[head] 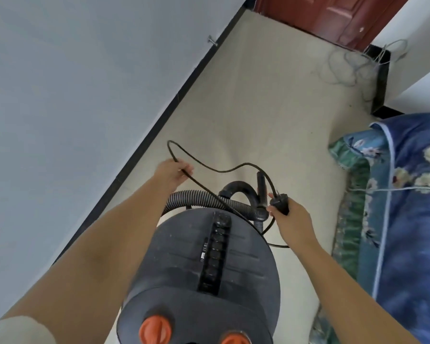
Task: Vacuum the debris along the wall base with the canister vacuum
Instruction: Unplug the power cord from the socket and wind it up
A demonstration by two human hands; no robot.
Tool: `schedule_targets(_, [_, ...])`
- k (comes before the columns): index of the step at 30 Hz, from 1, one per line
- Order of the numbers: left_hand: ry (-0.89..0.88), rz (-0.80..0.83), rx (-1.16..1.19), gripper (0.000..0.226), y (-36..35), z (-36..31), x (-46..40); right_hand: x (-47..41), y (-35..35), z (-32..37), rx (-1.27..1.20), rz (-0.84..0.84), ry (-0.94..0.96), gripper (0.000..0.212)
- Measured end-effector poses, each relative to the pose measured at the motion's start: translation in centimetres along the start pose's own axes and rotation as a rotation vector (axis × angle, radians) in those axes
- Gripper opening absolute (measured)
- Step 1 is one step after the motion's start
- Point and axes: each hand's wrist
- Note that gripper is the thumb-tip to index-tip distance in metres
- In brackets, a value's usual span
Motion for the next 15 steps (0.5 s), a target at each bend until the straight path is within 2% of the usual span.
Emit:
schedule_targets(2, [-0.046, -0.089, 0.121, 0.029, 3.4, -2.0, -1.0, 0.1, -0.2, 0.4, 0.006, -0.008, -0.015, 0.021])
schedule_targets(7, [-0.129, -0.187, 0.161, 0.031, 15.1, -5.6, -1.3, 0.5, -1.2, 1.7, -0.09, 0.004, -0.043, 0.023])
schedule_targets(12, [-0.121, -0.29, 0.192, 0.023, 21.2, -4.0, 2.3, 1.3, -1.8, 3.8, -0.205, -0.123, 0.08, 0.025])
schedule_targets(15, [-0.126, -0.321, 0.349, 0.023, 22.9, -2.3, 3.7, 2.3, -1.5, 5.1, -0.394, -0.239, 0.212, 0.025])
Point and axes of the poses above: each hand's wrist, its own x-axis away from the middle knuckle, its own y-axis out of the back of the hand, z = x × y, and after that the axes turned 12 degrees about -y, right-handed
